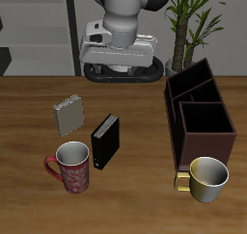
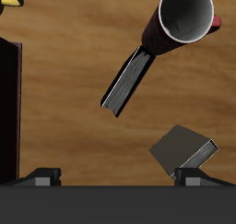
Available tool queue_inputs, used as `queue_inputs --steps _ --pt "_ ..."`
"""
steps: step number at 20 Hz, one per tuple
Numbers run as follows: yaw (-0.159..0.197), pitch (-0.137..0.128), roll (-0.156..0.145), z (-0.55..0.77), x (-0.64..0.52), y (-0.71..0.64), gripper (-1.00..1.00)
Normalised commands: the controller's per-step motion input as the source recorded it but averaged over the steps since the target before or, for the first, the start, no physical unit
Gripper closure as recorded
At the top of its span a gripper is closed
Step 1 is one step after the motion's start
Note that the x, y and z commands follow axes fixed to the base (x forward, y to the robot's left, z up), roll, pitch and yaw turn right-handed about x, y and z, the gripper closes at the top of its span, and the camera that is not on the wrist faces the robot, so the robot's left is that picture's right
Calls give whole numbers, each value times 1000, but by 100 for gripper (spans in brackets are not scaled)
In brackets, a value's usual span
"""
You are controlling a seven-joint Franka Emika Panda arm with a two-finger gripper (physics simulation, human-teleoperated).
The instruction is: Place the black book into the left desk caddy's front compartment and place the yellow book into the left desk caddy's right compartment and place the red mug into the left desk caddy's left compartment
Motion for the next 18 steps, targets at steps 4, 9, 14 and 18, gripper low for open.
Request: queue_inputs --steps 4,9,14,18 --pt "-16 -27 15 -38 125 -106 -100" --pt "-74 -60 -16 -142 251 -272 -100" --pt "-69 -21 17 -258 174 -19 -100" --pt "-101 35 15 -305 144 162 -100"
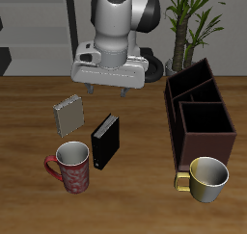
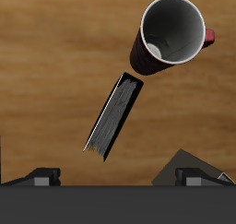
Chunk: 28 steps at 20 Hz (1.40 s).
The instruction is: Place the black book into the left desk caddy's front compartment and place the yellow book into the left desk caddy's right compartment and place the red mug into the left desk caddy's left compartment
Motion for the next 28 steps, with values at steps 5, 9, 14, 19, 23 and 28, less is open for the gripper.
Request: queue_inputs --steps 5,9,14,19,23,28 --pt "-90 12 6 -256 133 73 -100" --pt "-67 11 -7 -299 52 -55 -100" --pt "-18 14 -18 -212 -3 -89 -100" --pt "-30 27 -17 -251 72 -83 -100" --pt "-8 -1 6 -237 35 -27 -100" --pt "-29 31 -20 -324 46 -52 -100"
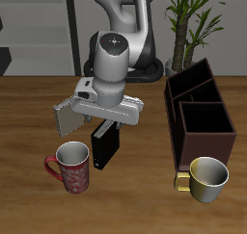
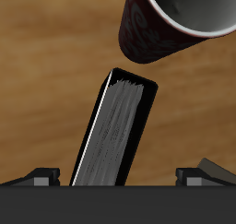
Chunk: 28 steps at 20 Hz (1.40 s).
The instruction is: Place the black book into the left desk caddy's front compartment and place the yellow book into the left desk caddy's right compartment and place the red mug into the left desk caddy's left compartment
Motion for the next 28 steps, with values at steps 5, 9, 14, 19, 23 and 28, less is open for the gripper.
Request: queue_inputs --steps 5,9,14,19,23,28 --pt "-41 35 20 -331 38 -17 100" --pt "17 12 9 -100 -42 14 100" --pt "21 -19 -2 125 -84 -6 100" --pt "0 -38 -2 278 -202 68 100" --pt "5 -32 8 378 -357 269 100" --pt "56 -60 13 394 -477 490 100"
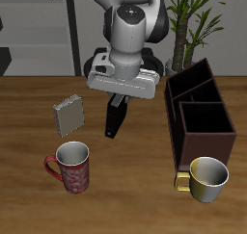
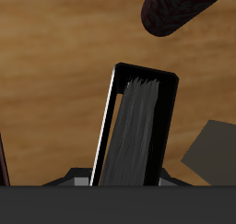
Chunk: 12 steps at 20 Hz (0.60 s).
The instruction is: Place the black book into the left desk caddy's front compartment and place the yellow book into the left desk caddy's right compartment and place the red mug into the left desk caddy's left compartment
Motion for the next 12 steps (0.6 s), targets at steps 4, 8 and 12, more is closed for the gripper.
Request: queue_inputs --steps 4,8,12 --pt "48 -89 87 418 -655 698 100" --pt "39 -41 61 241 -464 619 100" --pt "94 -63 10 190 -412 485 100"
